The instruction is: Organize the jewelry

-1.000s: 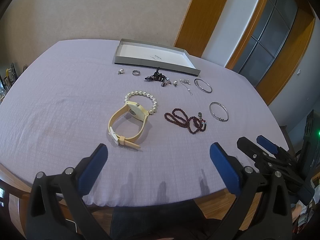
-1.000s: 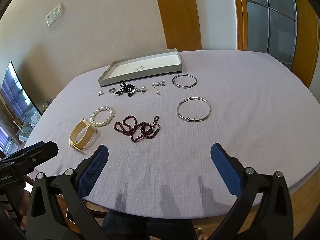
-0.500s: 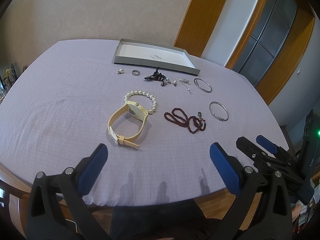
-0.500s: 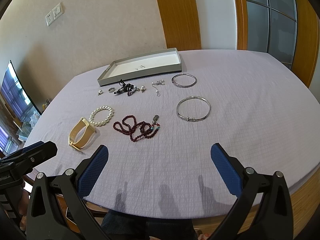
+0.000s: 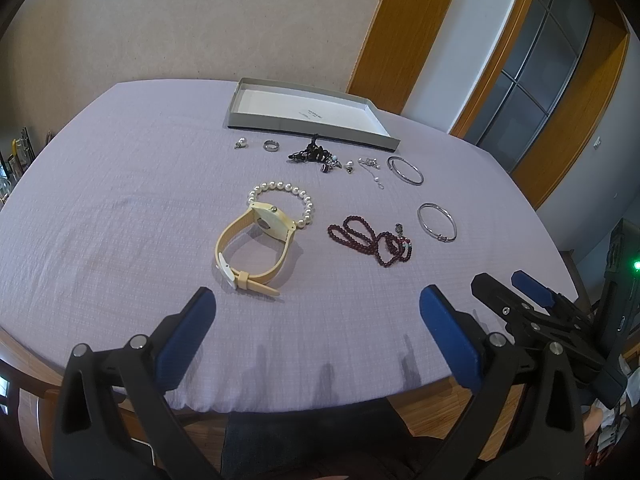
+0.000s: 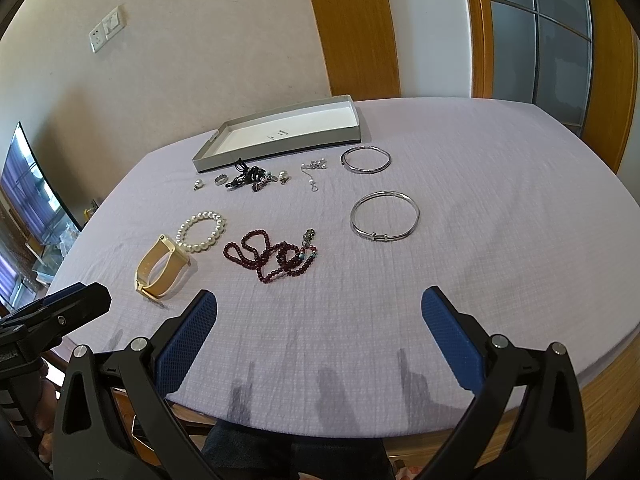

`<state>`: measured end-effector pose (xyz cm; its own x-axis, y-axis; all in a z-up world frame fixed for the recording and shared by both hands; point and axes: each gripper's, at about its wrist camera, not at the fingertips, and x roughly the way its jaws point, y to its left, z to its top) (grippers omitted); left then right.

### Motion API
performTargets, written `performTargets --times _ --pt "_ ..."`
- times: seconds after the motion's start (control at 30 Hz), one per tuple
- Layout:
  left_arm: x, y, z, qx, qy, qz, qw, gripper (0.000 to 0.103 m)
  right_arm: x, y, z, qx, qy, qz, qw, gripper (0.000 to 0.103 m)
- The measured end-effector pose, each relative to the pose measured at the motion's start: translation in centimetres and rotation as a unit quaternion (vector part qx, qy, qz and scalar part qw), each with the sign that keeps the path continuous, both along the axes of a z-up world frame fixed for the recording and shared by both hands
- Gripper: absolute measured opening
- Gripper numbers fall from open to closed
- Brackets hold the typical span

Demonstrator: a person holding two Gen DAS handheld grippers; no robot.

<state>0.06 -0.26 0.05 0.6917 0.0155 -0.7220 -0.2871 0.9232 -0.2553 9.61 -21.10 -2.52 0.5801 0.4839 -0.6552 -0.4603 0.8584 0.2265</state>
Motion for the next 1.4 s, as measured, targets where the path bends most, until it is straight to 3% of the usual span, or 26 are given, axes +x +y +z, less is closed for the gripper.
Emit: performTargets --times 1.4 --pt "0.28 0.37 0.11 0.007 0.004 -0.004 1.0 0.101 0.57 0.33 -0.07 -0.007 0.005 0.002 1.0 0.102"
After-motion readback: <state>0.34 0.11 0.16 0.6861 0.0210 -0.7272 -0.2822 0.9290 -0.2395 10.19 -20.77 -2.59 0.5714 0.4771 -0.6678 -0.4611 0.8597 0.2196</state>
